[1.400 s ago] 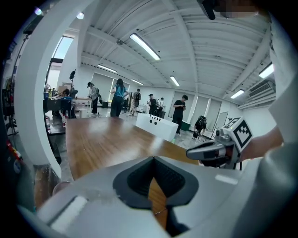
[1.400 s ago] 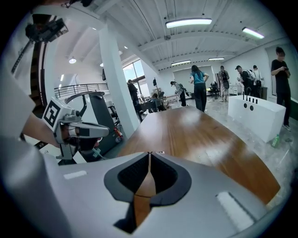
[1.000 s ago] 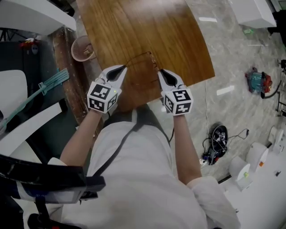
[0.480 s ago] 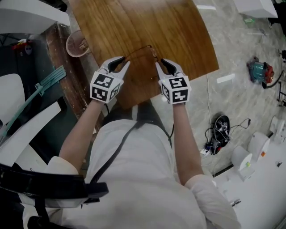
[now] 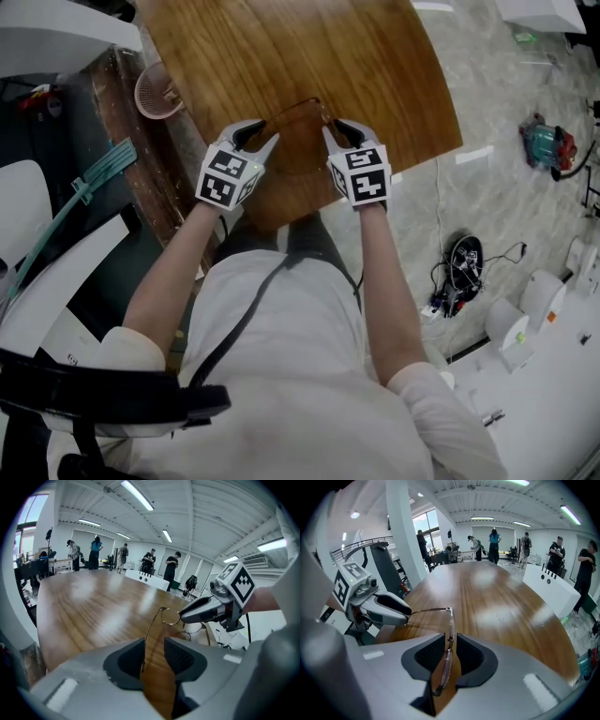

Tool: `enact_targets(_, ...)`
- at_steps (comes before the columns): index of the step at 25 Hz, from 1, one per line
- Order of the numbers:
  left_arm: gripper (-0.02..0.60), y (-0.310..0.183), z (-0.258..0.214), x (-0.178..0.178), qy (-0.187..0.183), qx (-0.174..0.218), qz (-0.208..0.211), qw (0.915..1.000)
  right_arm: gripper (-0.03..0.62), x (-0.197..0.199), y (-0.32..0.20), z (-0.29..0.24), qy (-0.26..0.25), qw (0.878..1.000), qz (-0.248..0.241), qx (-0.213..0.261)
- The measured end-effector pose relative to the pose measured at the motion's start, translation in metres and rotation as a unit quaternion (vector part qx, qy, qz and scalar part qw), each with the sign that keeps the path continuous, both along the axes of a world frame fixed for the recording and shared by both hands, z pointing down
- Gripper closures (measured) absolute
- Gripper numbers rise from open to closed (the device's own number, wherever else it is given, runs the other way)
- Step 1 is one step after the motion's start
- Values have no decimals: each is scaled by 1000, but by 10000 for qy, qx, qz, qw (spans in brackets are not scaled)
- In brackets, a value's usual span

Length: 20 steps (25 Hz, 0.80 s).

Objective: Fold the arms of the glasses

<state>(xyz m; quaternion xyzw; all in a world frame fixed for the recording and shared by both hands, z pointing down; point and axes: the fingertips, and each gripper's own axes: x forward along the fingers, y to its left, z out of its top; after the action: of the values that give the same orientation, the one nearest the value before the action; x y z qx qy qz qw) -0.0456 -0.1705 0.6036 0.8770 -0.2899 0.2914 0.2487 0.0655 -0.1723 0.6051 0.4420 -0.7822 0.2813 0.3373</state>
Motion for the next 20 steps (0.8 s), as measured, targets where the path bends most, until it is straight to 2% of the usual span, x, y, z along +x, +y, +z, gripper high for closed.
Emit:
enact_targets(4, 440, -3, 1, 7, -18, -40, 32, 10000, 515, 5, 1, 7, 99, 9998, -16, -142)
enact_targets(7, 431, -4, -1, 9, -27, -45, 59, 10000, 546, 8, 2, 8, 138, 9998, 11, -165)
enact_targets(17, 425, 2, -2, 12, 93, -258, 251, 9993, 551, 5, -15, 2, -28, 9995, 297, 117)
enact_targets(20, 425, 10, -9, 23, 152, -251, 394, 9988, 551, 8, -14, -1, -156, 9987, 450, 174)
